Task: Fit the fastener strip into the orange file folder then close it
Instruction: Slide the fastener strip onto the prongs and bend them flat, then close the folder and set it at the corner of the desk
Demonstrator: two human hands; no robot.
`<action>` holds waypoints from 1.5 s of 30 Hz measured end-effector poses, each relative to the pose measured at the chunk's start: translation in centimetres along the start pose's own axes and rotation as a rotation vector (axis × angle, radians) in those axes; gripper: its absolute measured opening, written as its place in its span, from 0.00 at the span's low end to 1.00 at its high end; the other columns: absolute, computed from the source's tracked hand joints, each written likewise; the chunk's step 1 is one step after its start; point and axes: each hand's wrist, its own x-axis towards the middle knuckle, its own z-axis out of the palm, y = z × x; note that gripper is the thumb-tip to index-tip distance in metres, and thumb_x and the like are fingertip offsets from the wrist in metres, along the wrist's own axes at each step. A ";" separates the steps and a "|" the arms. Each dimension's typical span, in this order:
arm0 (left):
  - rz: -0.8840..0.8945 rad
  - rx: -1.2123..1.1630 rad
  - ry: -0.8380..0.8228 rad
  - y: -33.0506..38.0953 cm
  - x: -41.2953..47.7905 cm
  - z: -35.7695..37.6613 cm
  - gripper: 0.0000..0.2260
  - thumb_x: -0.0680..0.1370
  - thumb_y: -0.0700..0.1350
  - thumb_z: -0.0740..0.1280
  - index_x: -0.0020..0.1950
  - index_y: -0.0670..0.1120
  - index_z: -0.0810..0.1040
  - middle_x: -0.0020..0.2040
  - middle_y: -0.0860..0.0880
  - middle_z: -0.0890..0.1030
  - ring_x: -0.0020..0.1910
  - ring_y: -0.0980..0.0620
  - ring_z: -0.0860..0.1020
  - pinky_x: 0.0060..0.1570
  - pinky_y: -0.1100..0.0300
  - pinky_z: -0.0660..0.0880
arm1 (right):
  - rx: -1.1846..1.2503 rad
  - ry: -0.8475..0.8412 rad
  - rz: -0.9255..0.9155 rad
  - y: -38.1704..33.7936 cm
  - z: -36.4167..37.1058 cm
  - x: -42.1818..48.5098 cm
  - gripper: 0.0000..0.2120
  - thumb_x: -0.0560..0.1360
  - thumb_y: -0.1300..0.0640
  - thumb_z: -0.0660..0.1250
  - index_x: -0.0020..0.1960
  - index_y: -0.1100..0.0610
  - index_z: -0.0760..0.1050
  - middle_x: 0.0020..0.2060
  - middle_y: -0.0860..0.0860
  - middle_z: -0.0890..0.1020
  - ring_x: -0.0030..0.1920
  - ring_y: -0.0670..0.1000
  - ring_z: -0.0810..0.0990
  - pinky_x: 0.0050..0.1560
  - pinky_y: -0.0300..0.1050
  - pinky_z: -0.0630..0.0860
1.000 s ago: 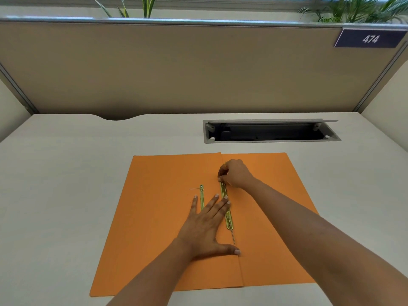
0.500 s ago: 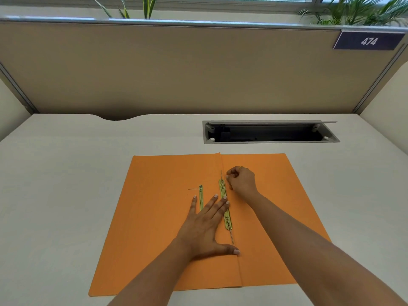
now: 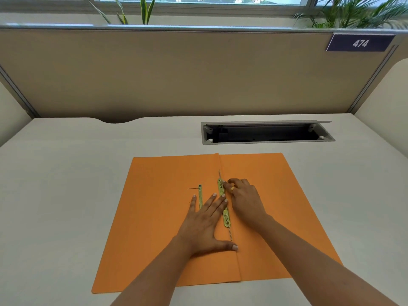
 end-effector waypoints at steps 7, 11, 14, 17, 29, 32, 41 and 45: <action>-0.035 0.006 -0.043 0.5 -0.6 -0.8 0.50 0.64 0.77 0.52 0.76 0.52 0.37 0.78 0.55 0.39 0.76 0.55 0.36 0.72 0.39 0.34 | 0.097 0.042 0.136 0.4 -0.6 -3.6 0.18 0.79 0.53 0.54 0.68 0.49 0.67 0.67 0.48 0.70 0.67 0.50 0.66 0.64 0.49 0.65; -0.142 -0.061 -0.001 0.7 -2.0 -0.8 0.48 0.66 0.76 0.52 0.76 0.53 0.38 0.78 0.55 0.38 0.76 0.55 0.38 0.74 0.41 0.37 | 0.138 0.024 0.217 0.9 -0.7 -6.1 0.18 0.78 0.51 0.56 0.67 0.48 0.67 0.68 0.48 0.69 0.69 0.50 0.65 0.66 0.50 0.64; -0.268 -0.089 0.037 0.1 -3.8 -0.3 0.42 0.70 0.73 0.49 0.76 0.54 0.39 0.78 0.55 0.38 0.77 0.55 0.40 0.74 0.42 0.39 | 0.138 0.023 0.259 1.3 -0.8 -8.3 0.18 0.77 0.49 0.56 0.67 0.48 0.67 0.68 0.47 0.68 0.69 0.49 0.64 0.66 0.50 0.64; -0.395 -0.067 0.085 -0.7 -6.1 0.0 0.39 0.71 0.72 0.45 0.76 0.53 0.39 0.78 0.53 0.40 0.77 0.54 0.42 0.74 0.42 0.42 | 0.132 0.022 0.295 1.5 -1.1 -10.4 0.19 0.78 0.48 0.56 0.67 0.48 0.66 0.69 0.47 0.68 0.69 0.49 0.63 0.67 0.51 0.63; -0.828 -0.198 0.142 -2.5 -14.1 -0.5 0.34 0.75 0.67 0.53 0.76 0.53 0.51 0.79 0.47 0.49 0.77 0.48 0.47 0.73 0.40 0.48 | 0.119 -0.038 0.484 2.1 -1.9 -17.3 0.27 0.76 0.40 0.55 0.72 0.48 0.58 0.75 0.50 0.58 0.74 0.50 0.56 0.70 0.55 0.58; -0.880 -0.269 0.151 -3.0 -15.6 -1.1 0.34 0.75 0.65 0.56 0.76 0.52 0.53 0.78 0.46 0.50 0.77 0.48 0.48 0.74 0.43 0.47 | 0.126 -0.055 0.510 2.2 -1.9 -19.1 0.29 0.76 0.38 0.54 0.73 0.48 0.55 0.76 0.51 0.54 0.75 0.51 0.53 0.72 0.57 0.55; -0.996 -0.451 0.239 -2.6 -17.6 -2.8 0.32 0.75 0.61 0.61 0.73 0.45 0.62 0.75 0.41 0.60 0.72 0.40 0.63 0.69 0.47 0.63 | 0.171 -0.095 0.518 1.9 -1.6 -22.0 0.32 0.76 0.37 0.51 0.75 0.49 0.46 0.77 0.52 0.47 0.76 0.51 0.45 0.75 0.57 0.48; -1.040 -0.491 0.317 -2.7 -17.7 -3.9 0.26 0.77 0.57 0.61 0.70 0.43 0.68 0.70 0.39 0.67 0.64 0.38 0.72 0.63 0.48 0.68 | 0.179 -0.121 0.517 1.9 -1.5 -21.9 0.33 0.77 0.37 0.51 0.75 0.50 0.45 0.77 0.52 0.46 0.76 0.52 0.45 0.75 0.58 0.48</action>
